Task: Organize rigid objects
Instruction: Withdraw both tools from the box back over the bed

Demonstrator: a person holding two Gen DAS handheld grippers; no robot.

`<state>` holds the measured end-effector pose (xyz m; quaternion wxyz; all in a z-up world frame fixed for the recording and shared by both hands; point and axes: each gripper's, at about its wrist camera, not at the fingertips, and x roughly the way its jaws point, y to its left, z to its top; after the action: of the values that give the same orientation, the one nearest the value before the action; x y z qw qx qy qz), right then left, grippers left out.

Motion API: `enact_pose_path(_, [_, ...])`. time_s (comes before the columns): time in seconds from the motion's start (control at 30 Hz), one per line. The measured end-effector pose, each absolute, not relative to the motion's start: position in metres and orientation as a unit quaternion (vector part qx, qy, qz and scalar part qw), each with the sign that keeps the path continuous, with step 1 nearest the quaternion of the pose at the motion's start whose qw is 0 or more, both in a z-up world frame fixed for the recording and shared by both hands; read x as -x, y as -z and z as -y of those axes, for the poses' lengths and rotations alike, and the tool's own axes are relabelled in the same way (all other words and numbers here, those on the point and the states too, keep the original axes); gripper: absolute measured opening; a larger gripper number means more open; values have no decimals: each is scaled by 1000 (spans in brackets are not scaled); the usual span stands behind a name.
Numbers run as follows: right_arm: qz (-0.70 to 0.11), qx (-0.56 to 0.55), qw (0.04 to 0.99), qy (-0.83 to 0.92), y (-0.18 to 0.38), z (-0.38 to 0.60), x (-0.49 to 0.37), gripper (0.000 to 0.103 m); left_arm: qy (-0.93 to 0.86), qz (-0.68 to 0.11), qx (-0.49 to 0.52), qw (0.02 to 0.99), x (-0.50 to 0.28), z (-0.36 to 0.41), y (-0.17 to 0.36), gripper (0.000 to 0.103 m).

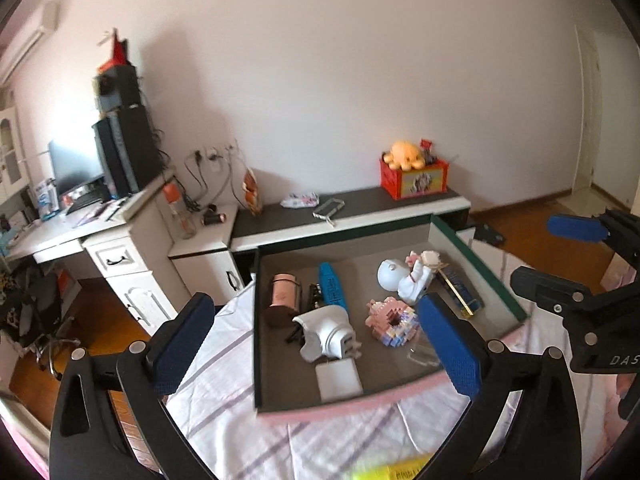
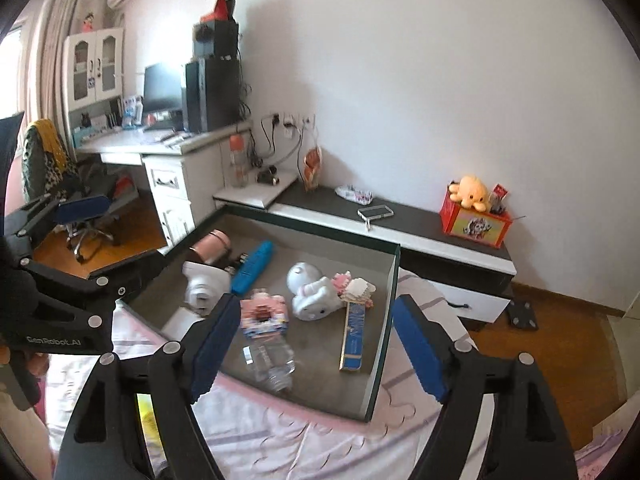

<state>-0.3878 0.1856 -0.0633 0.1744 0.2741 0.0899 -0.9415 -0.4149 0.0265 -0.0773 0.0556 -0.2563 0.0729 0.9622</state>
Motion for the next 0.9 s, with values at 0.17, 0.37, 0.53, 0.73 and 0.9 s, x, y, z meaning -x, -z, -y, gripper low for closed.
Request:
enact_pose_path(0.17, [-100, -218, 169, 956, 44, -186, 336, 103, -972, -45, 226, 48, 359, -13, 62, 103])
enact_pose_path(0.37, [-89, -178, 164, 966, 32, -189, 283, 103, -981, -43, 190, 20, 293, -1, 53, 103])
enact_pose_path(0.53, [-82, -161, 152, 972, 30, -187, 246, 103, -984, -38, 173, 22, 251, 1, 49, 103])
enact_pose_path(0.73, [-58, -157, 139, 976, 33, -192, 212, 103, -986, -48, 160, 8, 210, 7, 46, 103])
enact_pose_path(0.9, [-49, -159, 139, 976, 34, -194, 194, 103, -988, -41, 149, -7, 190, 19, 41, 103])
